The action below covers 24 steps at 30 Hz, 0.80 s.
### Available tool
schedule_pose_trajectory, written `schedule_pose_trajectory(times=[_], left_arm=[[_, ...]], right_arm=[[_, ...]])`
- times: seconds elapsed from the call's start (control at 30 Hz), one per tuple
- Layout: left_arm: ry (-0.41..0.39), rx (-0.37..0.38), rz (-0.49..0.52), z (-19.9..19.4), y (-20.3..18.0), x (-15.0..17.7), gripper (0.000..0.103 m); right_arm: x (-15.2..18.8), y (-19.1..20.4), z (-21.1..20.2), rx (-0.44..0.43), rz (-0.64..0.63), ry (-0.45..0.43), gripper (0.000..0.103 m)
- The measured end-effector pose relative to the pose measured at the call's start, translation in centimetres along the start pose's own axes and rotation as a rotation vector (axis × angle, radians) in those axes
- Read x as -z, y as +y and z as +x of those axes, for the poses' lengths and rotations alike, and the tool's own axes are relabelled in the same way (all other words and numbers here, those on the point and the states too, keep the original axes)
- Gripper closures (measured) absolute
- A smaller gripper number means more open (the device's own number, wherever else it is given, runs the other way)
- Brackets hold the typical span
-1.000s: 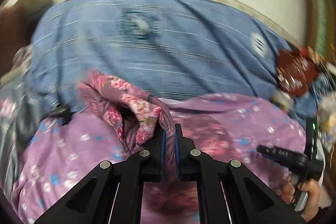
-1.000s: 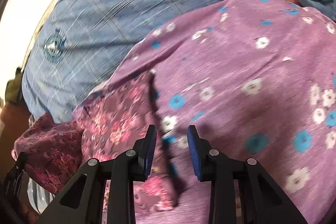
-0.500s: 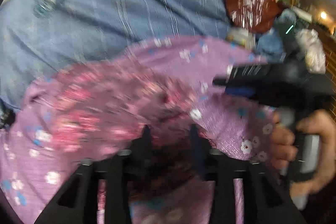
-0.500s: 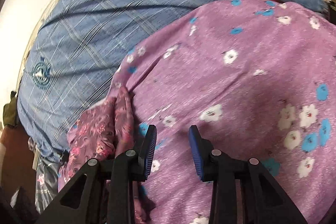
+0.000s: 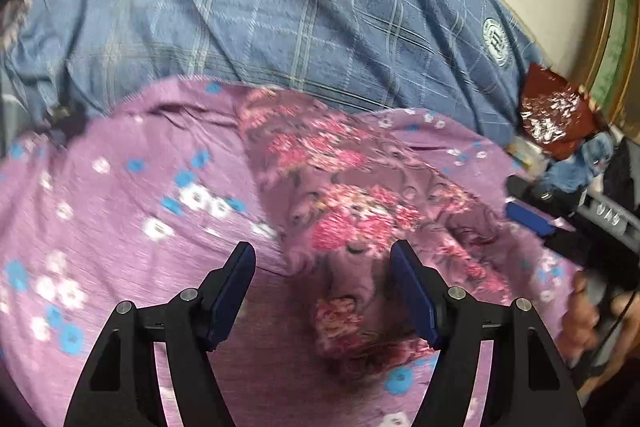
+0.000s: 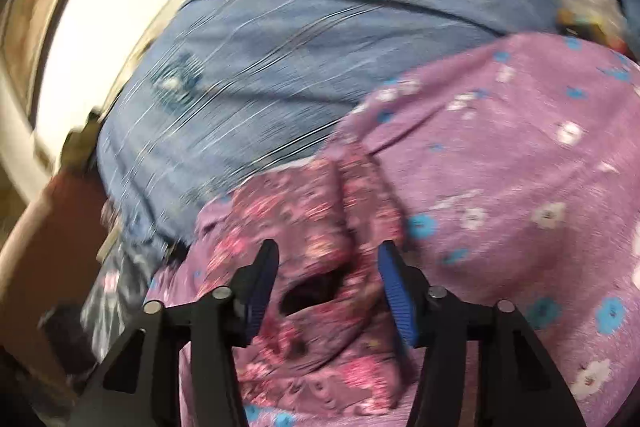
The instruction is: Fold small clothes
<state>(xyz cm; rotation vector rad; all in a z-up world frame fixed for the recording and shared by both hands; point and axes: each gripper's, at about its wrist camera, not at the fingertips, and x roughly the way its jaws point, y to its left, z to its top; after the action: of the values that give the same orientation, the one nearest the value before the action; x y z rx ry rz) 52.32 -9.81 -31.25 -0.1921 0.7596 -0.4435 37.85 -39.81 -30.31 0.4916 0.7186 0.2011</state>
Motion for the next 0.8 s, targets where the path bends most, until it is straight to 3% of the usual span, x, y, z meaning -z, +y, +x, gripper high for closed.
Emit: schedule_pose_trajectory(times=[0.13,0.2,0.23,0.27,0.3,0.43,0.6,0.7,0.8], left_arm=[[0.054,-0.042,0.071,2.0,-0.4,0.0,0.034],[0.109,-0.053,0.075,3.0,-0.1,0.3,0.034],[0.135,-0.053,0.075,4.4,-0.7,-0.1,0.040],[0.170,-0.039,0.066,4.8,-0.4,0.2,0.045],[0.180,-0.006,0.052,5.5,-0.2,-0.1,0.059],[0.172,0.069,-0.005,5.5,0.8,-0.8,0.083],[0.138,0.172,-0.084,3.0,3.2,-1.4,0.087],[0.159,0.163,-0.051,2.3,4.0,-0.6,0.088],[0.240,0.110,0.010,2.6,4.7,0.5,0.085]], right_arm=[[0.6,0.9,2.9,0.053,-0.022,0.097,0.042],[1.0,1.2,4.1,0.094,-0.047,0.134,0.046],[1.4,1.4,4.5,0.126,-0.081,0.142,0.059],[1.7,1.5,4.9,0.158,-0.118,0.157,0.084],[2.0,1.6,5.2,0.182,-0.144,0.175,0.097],[2.1,1.5,2.6,0.140,-0.120,0.116,0.100],[2.2,1.0,-2.1,0.017,-0.038,0.059,0.100],[2.7,-0.3,-2.7,-0.037,0.016,0.098,0.100],[3.7,-1.2,-1.1,0.073,-0.038,0.214,0.099]])
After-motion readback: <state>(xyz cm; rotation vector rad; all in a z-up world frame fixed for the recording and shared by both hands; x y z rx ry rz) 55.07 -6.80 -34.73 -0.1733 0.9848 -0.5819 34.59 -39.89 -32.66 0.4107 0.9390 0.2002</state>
